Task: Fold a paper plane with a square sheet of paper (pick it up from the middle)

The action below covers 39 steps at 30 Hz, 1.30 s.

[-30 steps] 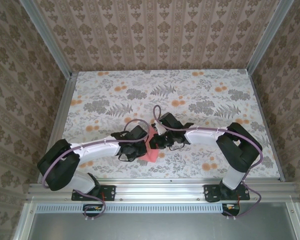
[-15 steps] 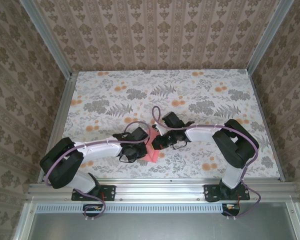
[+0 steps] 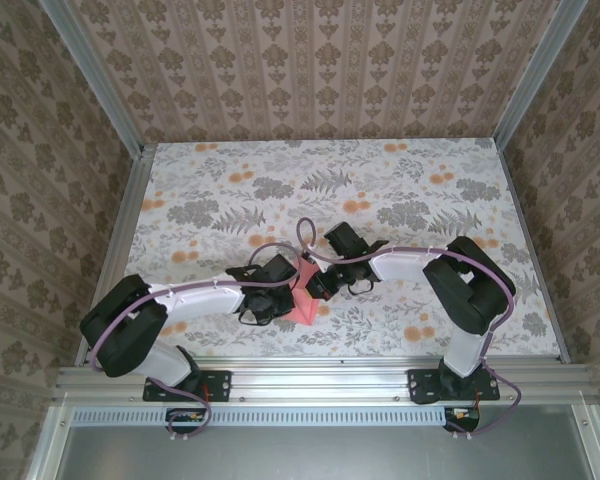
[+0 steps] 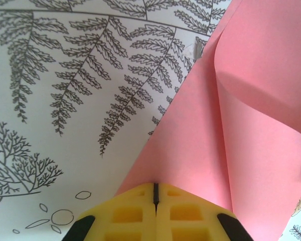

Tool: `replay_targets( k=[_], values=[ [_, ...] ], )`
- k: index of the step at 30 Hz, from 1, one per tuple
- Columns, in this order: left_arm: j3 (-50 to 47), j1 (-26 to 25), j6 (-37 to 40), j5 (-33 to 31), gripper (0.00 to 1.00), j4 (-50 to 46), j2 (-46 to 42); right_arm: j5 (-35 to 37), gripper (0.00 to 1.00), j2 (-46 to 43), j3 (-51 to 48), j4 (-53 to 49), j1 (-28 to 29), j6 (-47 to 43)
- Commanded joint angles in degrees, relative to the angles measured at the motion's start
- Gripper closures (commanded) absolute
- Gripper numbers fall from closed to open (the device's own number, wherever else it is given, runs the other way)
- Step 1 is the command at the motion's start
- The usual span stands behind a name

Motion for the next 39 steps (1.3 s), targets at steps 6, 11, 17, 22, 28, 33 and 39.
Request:
replay_targets(
  k=[6, 11, 17, 22, 28, 33, 39],
  values=[
    [-0.13, -0.59, 0.35, -1.32, 0.98, -3.63, 2.3, 2.56, 1.0, -0.56, -1.49, 2.07, -0.3, -7.38],
    [0.42, -0.6, 0.53, -1.42, 0.98, -3.57, 2.49, 2.71, 1.0, -1.68, -3.15, 2.68, -0.3, -6.62],
    [1.14, -0.69, 1.04, -1.04, 0.98, -3.69, 3.2, 4.37, 1.0, -2.37, -3.83, 2.62, -0.29, -6.18],
    [1.09, -0.91, 1.01, -1.28, 0.98, -3.75, 3.16, 6.29, 1.0, -3.37, -5.36, 4.78, -0.29, -5.17],
    [1.01, -1.02, 1.11, -1.47, 0.98, -4.74, 2.98, 7.86, 1.0, -3.47, -3.53, 3.05, -0.29, -6.16],
    [1.01, -0.99, 1.12, -1.63, 0.98, -4.81, 2.72, 7.71, 1.0, -3.18, -3.4, 2.7, -0.29, -6.79],
    [1.25, -1.11, 1.22, -1.65, 0.98, -4.71, 2.77, 8.22, 1.0, -2.7, -3.51, 2.55, -0.29, -7.06]
  ],
)
